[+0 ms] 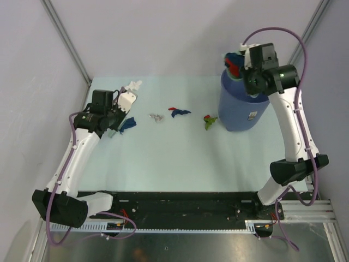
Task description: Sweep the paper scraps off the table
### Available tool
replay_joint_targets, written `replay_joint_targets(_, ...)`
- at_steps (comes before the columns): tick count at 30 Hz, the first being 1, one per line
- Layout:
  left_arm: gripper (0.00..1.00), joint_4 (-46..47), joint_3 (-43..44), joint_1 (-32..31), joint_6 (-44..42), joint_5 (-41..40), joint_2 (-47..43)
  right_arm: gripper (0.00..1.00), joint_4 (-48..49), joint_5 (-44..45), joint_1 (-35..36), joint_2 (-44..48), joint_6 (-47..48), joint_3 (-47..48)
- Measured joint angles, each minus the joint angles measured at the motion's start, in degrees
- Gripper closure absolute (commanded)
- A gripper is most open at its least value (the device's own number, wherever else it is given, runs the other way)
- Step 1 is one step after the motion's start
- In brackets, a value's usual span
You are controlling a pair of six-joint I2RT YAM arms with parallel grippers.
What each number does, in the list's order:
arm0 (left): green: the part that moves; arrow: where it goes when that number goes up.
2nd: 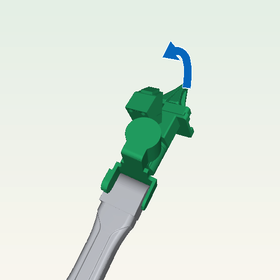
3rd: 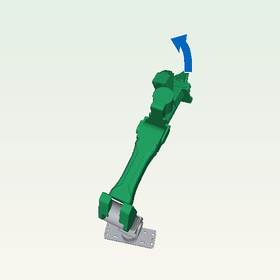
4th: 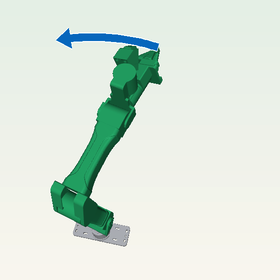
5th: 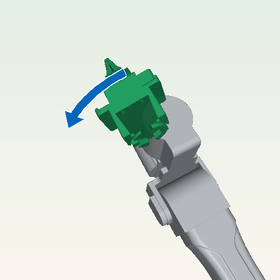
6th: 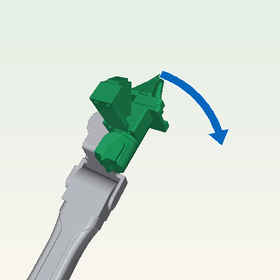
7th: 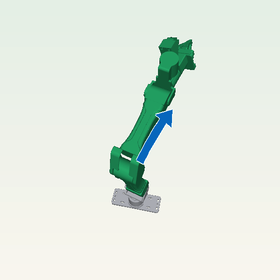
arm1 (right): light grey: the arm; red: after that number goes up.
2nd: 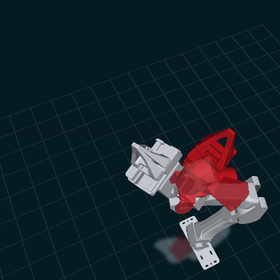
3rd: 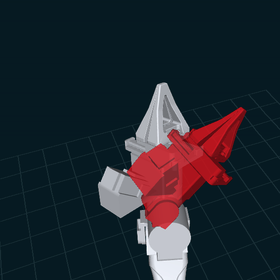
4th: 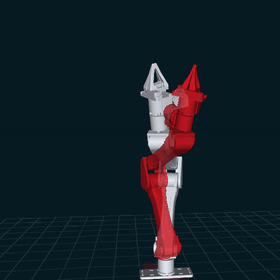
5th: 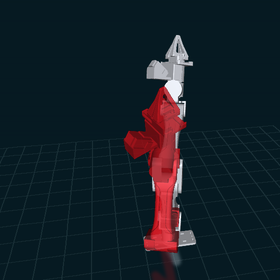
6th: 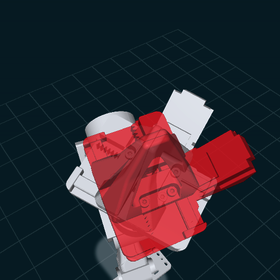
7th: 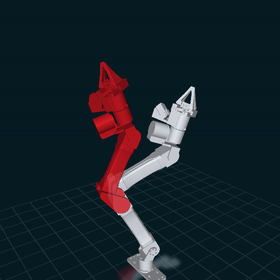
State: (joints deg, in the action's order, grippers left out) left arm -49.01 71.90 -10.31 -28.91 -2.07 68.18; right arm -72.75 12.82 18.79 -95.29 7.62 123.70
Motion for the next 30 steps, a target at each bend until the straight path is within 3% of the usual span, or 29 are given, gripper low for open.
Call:
replay_joint_targets(6, 1.00, -0.1, 0.0, 0.0, 0.0, 0.4, 1.3, 1.00, 4.5, 14.2, -5.7, 3.5, 7.9, -5.6)
replay_joint_targets(9, 1.00, -0.1, 0.0, -0.1, 0.0, 0.4, 1.4, 1.00, 15.1, 20.9, -5.5, 9.1, 20.5, -16.5)
replay_joint_targets(13, 1.00, -0.1, 0.0, -0.2, 0.0, 0.6, 1.5, 1.00, 34.0, 25.8, -5.4, 18.8, 45.1, -35.9)
replay_joint_targets(17, 1.00, -0.2, 0.0, -0.5, 0.0, 0.8, 1.5, 1.00, 45.8, 25.4, -5.7, 22.6, 64.8, -45.4)
replay_joint_targets(20, 1.00, -0.2, 0.0, -0.6, 0.0, 0.8, 1.5, 1.00, 53.4, 24.1, -6.4, 22.7, 73.5, -47.2)
replay_joint_targets(25, 1.00, -0.4, 0.0, -0.9, 0.0, 0.8, 1.5, 1.00, 63.1, 21.6, -8.7, 22.7, 83.2, -47.5)
replay_joint_targets(30, 1.00, -0.4, 0.0, -0.9, 0.0, 0.8, 1.5, 1.00, 65.8, 16.3, -11.1, 24.3, 87.6, -50.7)
